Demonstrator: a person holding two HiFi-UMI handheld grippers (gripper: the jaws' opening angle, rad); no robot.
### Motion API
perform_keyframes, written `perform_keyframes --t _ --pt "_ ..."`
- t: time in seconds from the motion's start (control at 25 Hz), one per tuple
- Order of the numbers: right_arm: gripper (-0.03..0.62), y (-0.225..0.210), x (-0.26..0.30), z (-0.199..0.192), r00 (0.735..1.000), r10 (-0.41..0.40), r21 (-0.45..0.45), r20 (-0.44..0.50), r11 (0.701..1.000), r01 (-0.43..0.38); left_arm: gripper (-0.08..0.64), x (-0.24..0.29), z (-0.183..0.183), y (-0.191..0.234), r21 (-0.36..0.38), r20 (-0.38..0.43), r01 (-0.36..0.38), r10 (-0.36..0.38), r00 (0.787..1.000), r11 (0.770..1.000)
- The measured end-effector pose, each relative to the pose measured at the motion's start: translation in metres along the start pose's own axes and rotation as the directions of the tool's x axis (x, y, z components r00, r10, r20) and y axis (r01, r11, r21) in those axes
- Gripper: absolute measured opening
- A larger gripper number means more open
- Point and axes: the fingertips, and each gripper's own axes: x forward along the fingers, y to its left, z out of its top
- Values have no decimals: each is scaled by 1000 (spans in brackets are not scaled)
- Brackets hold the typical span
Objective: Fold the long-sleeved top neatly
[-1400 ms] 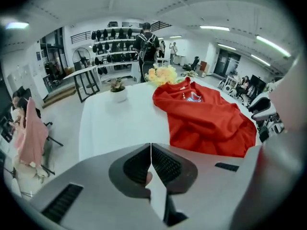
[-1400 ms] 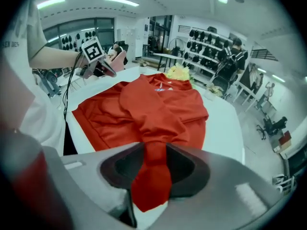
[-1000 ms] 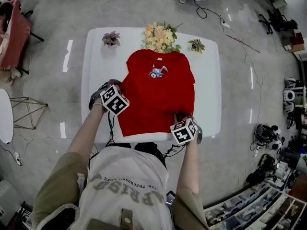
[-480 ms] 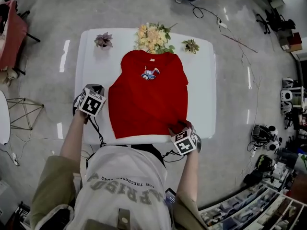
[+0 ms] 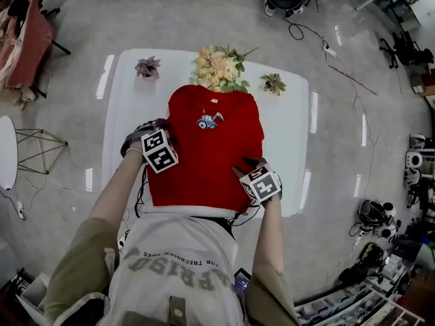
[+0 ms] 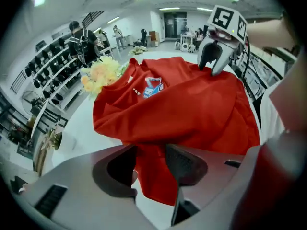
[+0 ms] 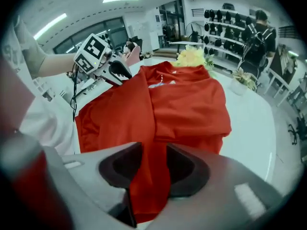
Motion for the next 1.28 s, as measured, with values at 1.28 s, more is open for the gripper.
perform_keyframes --t 1.28 --pt "253 -58 -69 -1 956 -126 191 265 979 75 241 -61 -67 6 -444 115 -22 81 990 896"
